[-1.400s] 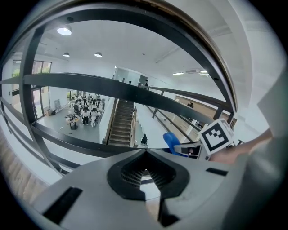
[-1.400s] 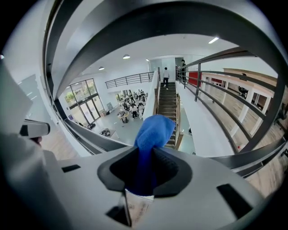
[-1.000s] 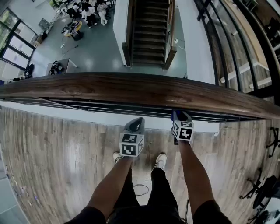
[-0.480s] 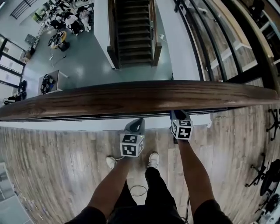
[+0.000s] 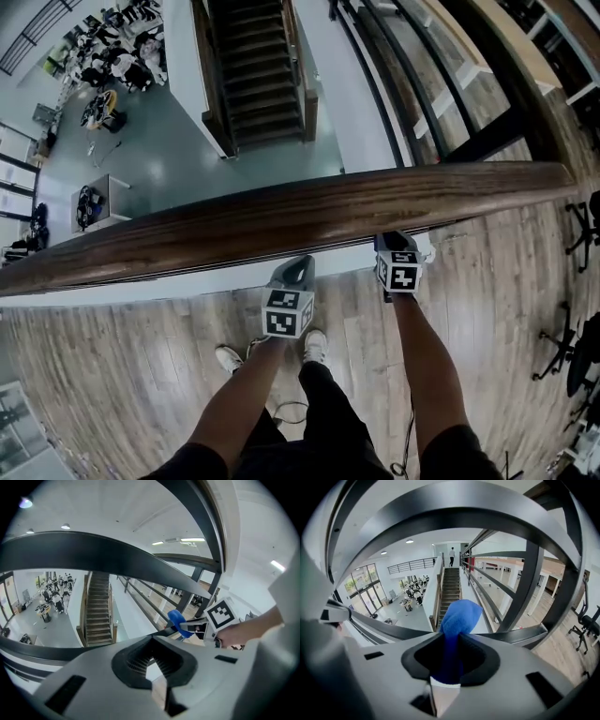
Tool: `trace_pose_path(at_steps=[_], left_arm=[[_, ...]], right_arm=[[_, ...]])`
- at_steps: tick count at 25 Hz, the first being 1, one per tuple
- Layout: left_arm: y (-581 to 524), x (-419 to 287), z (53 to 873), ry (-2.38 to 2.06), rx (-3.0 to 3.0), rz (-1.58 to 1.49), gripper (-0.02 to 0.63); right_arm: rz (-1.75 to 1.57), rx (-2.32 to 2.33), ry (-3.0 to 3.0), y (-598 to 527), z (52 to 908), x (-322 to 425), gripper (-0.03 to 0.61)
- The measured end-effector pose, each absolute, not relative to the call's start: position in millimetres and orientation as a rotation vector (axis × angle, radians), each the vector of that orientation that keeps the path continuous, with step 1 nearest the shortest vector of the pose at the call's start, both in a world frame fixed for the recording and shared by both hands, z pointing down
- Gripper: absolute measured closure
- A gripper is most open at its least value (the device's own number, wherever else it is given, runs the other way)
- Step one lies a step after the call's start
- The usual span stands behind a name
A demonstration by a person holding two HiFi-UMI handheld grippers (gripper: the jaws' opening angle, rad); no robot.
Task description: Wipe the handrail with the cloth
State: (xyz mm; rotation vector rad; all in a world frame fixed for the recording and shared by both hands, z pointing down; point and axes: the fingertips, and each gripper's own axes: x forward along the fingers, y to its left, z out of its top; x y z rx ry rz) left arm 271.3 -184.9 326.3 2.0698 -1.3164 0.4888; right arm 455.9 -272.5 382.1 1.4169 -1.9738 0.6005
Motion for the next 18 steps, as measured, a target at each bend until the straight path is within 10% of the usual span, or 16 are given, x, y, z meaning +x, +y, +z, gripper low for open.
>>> trace_pose_path(at_steps=[18], left_arm=[[-194.0, 354.2, 355.9, -1.183, 2.197, 0.644, 0.611]], right_arm=[[0.575, 1.489, -1.839, -307.8, 390.0, 622.9, 0.479]])
